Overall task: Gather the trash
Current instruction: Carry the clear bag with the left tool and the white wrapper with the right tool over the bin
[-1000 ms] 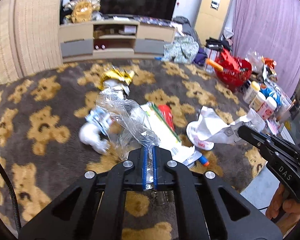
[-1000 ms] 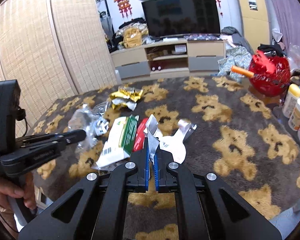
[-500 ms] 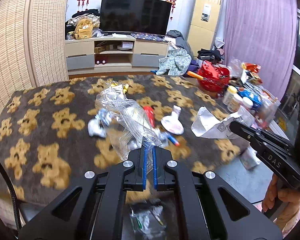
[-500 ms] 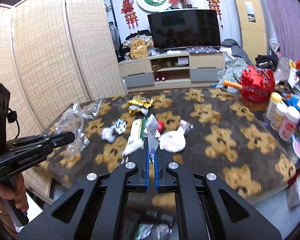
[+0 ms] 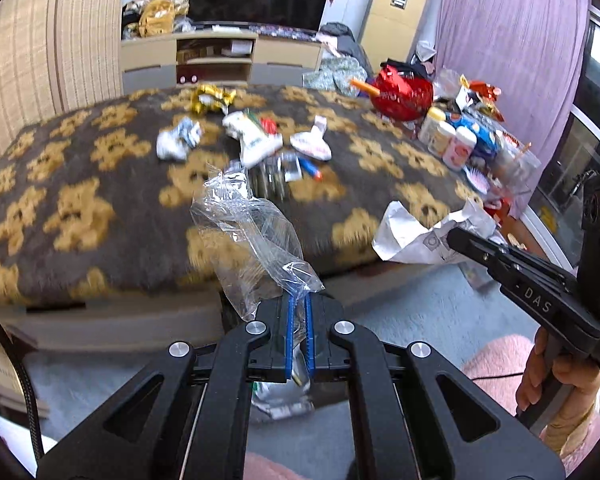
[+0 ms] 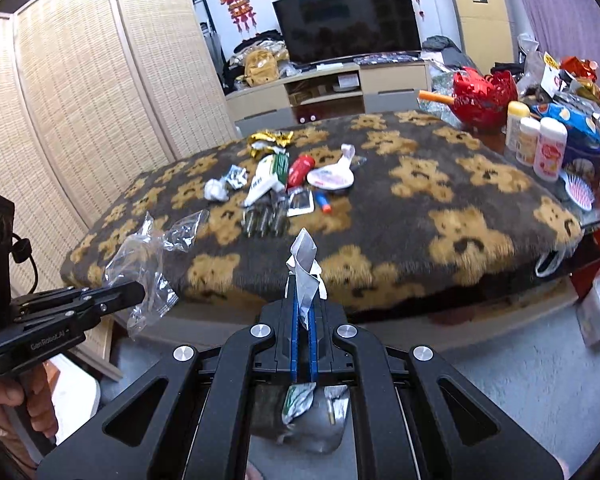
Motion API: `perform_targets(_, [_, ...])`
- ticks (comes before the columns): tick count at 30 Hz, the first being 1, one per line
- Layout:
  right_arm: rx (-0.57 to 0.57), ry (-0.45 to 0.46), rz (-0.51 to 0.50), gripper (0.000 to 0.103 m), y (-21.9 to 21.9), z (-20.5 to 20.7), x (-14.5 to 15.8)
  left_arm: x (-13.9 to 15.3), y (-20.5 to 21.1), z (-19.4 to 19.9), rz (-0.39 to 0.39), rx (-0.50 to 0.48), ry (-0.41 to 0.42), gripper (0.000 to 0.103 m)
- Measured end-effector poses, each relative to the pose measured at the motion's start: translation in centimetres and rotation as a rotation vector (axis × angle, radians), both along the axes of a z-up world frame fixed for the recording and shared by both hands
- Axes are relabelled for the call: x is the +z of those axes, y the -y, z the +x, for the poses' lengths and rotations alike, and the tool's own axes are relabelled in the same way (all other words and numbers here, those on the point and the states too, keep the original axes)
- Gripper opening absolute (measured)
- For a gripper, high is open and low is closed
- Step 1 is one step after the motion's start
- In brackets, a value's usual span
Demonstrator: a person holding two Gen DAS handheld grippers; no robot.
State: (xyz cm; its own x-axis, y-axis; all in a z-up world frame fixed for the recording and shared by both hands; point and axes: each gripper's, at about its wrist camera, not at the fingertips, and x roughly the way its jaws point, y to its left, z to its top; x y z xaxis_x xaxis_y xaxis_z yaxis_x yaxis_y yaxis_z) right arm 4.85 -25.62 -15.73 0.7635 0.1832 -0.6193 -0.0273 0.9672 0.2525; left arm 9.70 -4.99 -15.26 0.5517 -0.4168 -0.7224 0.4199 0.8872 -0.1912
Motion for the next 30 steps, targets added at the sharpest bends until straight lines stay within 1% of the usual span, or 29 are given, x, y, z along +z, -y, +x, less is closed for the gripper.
perform_targets(6, [0.012,-0.050,0.004,0.006,-0.9,-1.3,-2.8,-4.3,0.5,-2.0,0.008,-0.012,-0.078,0.003])
perform_targets(14, [0.042,-0.155,-0.011,0.006,-1.3,-1.7,-7.2,-9.5,0.9,-3.1,0.019,-0.007,-0.171,0.003])
perform_targets(23, [0.097,-0.245,0.024,0.006,-2.3,-0.6,-11.0,-14.4,1.4,-2.8,0.032,-0.009,-0.261,0.003])
perform_targets(27, [0.121,-0.302,0.052,0.006,-2.8,0.5,-13.3,-16.0,1.5,-2.4,0.029,-0.006,-0.296,0.003])
perform_targets(30, [0.128,-0.328,0.065,0.006,-3.1,1.2,-14.4,-17.0,1.4,-1.7,0.023,0.000,-0.317,0.004])
